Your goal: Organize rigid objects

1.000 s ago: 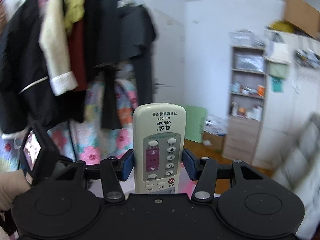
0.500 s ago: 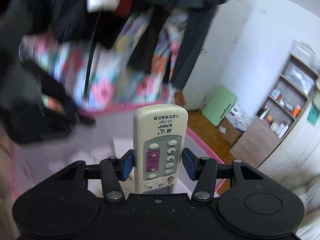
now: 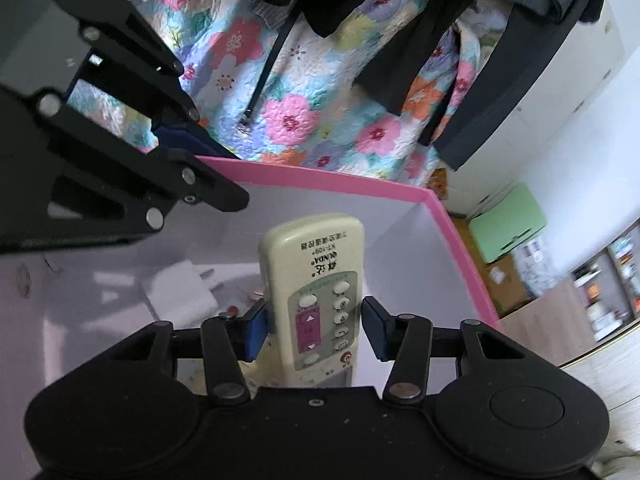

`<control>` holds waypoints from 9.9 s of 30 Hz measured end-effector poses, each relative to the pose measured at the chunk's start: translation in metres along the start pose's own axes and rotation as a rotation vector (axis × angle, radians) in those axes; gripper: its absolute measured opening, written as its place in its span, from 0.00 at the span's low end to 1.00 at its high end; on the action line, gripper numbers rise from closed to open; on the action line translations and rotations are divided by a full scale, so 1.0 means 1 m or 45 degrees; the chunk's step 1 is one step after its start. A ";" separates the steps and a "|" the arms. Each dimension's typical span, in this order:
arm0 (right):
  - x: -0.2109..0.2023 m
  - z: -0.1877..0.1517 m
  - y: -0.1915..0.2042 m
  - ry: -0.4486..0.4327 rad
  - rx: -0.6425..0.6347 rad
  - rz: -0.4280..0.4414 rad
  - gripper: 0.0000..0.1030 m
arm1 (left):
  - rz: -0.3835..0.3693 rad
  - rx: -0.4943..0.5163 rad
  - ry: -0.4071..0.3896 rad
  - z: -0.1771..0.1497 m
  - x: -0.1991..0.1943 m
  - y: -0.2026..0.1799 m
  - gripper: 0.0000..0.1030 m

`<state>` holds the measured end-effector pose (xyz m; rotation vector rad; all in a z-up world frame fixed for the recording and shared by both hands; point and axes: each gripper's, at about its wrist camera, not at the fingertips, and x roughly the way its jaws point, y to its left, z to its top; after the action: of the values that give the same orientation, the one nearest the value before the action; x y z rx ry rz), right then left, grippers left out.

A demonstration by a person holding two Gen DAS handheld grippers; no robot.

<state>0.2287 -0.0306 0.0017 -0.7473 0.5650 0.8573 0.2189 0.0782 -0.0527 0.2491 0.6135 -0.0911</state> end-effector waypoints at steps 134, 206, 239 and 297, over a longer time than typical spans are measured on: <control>-0.104 -0.261 -0.021 0.037 1.356 -0.702 0.71 | 0.004 0.009 0.015 0.001 0.001 -0.004 0.08; -0.073 -0.023 -0.011 0.120 0.391 -0.203 0.66 | 0.056 0.029 -0.010 -0.002 -0.002 -0.011 0.05; -0.164 -0.132 -0.029 -0.024 0.768 -0.466 0.69 | 0.039 0.020 -0.014 -0.001 -0.003 -0.002 0.06; -0.073 -0.071 -0.031 -0.245 1.081 -0.061 0.13 | 0.013 -0.011 -0.008 -0.003 -0.002 0.001 0.08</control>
<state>0.2048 -0.1321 0.0201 0.0945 0.6619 0.5538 0.2160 0.0801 -0.0540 0.2435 0.6061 -0.0797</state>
